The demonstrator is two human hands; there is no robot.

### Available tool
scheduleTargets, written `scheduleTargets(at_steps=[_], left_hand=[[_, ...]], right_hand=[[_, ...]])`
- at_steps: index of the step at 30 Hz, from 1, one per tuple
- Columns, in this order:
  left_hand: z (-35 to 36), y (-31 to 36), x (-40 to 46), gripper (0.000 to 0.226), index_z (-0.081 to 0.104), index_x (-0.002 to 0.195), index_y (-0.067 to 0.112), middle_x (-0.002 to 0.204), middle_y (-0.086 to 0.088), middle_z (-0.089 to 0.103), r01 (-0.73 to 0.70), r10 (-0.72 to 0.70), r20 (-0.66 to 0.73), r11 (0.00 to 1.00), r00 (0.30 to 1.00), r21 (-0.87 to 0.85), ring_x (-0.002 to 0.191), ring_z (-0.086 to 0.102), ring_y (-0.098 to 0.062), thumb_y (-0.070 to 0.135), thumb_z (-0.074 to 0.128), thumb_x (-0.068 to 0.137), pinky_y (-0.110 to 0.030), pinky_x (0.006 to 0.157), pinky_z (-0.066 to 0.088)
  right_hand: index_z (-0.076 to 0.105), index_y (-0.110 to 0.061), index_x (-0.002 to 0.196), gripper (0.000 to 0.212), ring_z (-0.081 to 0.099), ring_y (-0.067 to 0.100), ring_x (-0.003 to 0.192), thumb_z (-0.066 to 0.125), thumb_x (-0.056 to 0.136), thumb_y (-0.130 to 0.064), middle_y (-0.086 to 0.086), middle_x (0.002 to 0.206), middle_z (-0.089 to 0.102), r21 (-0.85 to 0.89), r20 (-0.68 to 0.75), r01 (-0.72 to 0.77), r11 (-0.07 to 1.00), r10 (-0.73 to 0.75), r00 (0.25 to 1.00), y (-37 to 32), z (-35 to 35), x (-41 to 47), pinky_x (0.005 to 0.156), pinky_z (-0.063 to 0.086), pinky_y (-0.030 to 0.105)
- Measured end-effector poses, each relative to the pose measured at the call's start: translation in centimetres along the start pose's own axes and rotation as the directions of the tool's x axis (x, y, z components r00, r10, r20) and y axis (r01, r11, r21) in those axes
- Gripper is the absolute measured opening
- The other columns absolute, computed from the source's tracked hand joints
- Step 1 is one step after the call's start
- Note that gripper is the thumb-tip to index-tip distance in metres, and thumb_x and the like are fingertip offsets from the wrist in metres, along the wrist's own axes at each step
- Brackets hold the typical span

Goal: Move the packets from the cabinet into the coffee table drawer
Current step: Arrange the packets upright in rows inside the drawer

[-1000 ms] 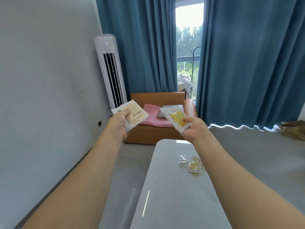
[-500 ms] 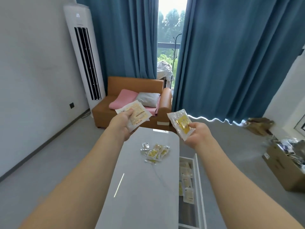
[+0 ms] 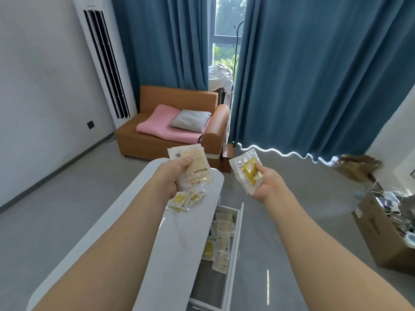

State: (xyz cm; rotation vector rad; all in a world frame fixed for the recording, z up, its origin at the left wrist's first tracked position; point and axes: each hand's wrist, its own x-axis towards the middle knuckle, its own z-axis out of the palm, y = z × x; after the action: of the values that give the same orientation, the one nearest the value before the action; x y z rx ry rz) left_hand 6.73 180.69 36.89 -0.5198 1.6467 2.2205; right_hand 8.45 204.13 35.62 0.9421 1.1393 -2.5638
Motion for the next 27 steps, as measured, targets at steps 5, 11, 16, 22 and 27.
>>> scheduleTargets(at_steps=[5,11,16,22,27], left_hand=[[0.9,-2.7,5.1,0.028,0.065,0.119,0.01,0.105,-0.01,0.076,-0.071,0.075,-0.036,0.992,0.997,0.101,0.098,0.072,-0.03,0.013,0.068,0.091,-0.06,0.083,0.056],[4.0,-11.4,14.9,0.015,0.067,0.106,0.019,0.091,-0.002,0.077,0.015,0.025,-0.147,0.962,0.989,0.271,0.081,0.074,-0.024,0.018,0.068,0.092,-0.04,0.058,0.061],[4.5,-23.6,24.3,0.011,0.068,0.099,0.024,0.097,-0.002,0.075,0.043,0.032,-0.169,0.905,0.985,0.424,0.088,0.072,-0.02,0.016,0.067,0.091,-0.039,0.079,0.058],[0.9,-42.5,34.6,0.013,0.068,0.099,0.017,0.093,-0.006,0.074,0.143,-0.025,-0.22,0.83,0.975,0.539,0.083,0.073,-0.025,0.016,0.065,0.086,-0.045,0.079,0.06],[-3.8,-57.7,40.8,0.013,0.056,0.073,0.018,0.071,0.004,0.059,0.238,-0.063,-0.256,0.625,0.965,0.743,0.062,0.055,-0.013,0.018,0.06,0.086,-0.025,0.055,0.042]], right_hand=[[0.06,-0.011,0.121,0.027,0.066,0.035,0.1,0.06,0.095,-0.018,0.013,0.116,0.068,-0.068,-0.031,-0.018,0.998,0.016,0.999,-0.9,-1.2,6.2,0.082,0.053,0.055],[0.061,-0.011,0.11,0.016,0.067,0.033,0.088,0.058,0.096,-0.017,0.012,0.105,0.069,-0.126,-0.141,-0.102,0.987,0.084,0.986,-0.7,-5.7,17.4,0.072,0.053,0.055],[0.059,-0.01,0.107,0.012,0.067,0.033,0.097,0.053,0.097,-0.008,0.013,0.114,0.068,-0.221,-0.196,-0.159,0.962,0.116,0.974,2.5,-11.9,30.5,0.093,0.05,0.055],[0.054,-0.017,0.115,0.02,0.069,0.026,0.09,0.055,0.096,-0.011,0.007,0.105,0.069,-0.422,-0.149,-0.077,0.903,0.014,0.989,11.7,-20.5,44.7,0.091,0.054,0.051],[0.047,-0.024,0.12,0.031,0.07,0.025,0.09,0.058,0.095,-0.01,0.006,0.099,0.066,-0.573,-0.063,0.014,0.819,-0.061,0.996,21.5,-26.7,53.8,0.08,0.058,0.049]])
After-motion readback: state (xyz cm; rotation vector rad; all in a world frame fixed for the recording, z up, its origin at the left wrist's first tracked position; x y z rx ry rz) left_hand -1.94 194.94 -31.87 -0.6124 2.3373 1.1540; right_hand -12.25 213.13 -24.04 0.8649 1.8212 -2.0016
